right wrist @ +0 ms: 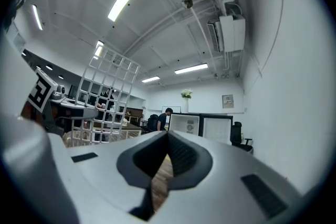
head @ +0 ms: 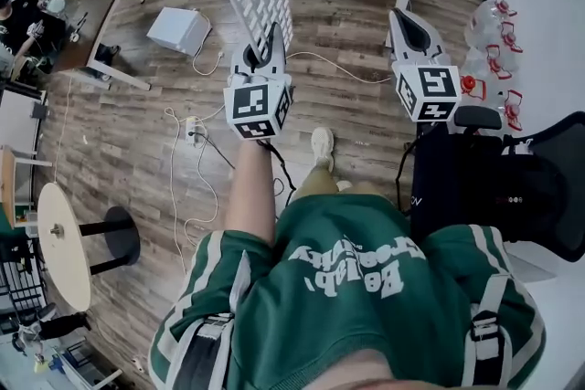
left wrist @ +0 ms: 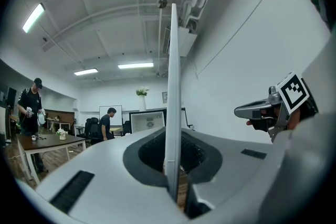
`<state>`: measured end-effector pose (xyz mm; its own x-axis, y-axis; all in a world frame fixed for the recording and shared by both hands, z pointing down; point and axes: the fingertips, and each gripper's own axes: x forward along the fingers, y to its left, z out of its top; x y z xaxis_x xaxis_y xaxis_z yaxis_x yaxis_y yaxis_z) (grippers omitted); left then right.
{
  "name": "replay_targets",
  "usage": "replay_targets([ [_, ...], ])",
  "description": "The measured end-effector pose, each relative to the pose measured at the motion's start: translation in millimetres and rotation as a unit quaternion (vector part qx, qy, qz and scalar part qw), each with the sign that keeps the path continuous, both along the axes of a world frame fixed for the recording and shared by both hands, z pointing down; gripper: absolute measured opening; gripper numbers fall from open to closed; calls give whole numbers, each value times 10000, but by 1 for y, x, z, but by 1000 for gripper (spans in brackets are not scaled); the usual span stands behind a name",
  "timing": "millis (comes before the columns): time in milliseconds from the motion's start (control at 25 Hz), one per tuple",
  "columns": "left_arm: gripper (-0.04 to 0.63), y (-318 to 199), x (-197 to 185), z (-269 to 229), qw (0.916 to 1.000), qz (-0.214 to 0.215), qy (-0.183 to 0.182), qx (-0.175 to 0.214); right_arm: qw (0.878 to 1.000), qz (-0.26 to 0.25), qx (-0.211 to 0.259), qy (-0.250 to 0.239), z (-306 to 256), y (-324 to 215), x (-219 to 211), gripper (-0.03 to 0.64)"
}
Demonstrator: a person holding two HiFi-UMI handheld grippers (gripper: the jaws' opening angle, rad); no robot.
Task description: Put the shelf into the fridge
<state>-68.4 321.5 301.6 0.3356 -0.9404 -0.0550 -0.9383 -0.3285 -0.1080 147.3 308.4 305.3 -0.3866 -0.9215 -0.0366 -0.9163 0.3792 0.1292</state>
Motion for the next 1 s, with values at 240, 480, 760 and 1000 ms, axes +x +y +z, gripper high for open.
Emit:
replay_targets([
  [240, 23, -23, 3, 7, 10000, 27, 41, 17, 9999, -70, 9, 123, 4, -20, -7, 3],
  [480, 23, -61, -4, 8, 10000, -26, 15, 93, 9995, -113, 19, 304, 5, -52, -19, 3],
  [760, 23, -115, -8, 15, 10000, 9, 53, 72, 9987, -150, -74, 475, 14, -105, -30, 3],
  [1000, 23, -165, -23, 17, 10000, -30, 91, 27, 9982, -204, -137, 552, 16, -154, -46, 3],
])
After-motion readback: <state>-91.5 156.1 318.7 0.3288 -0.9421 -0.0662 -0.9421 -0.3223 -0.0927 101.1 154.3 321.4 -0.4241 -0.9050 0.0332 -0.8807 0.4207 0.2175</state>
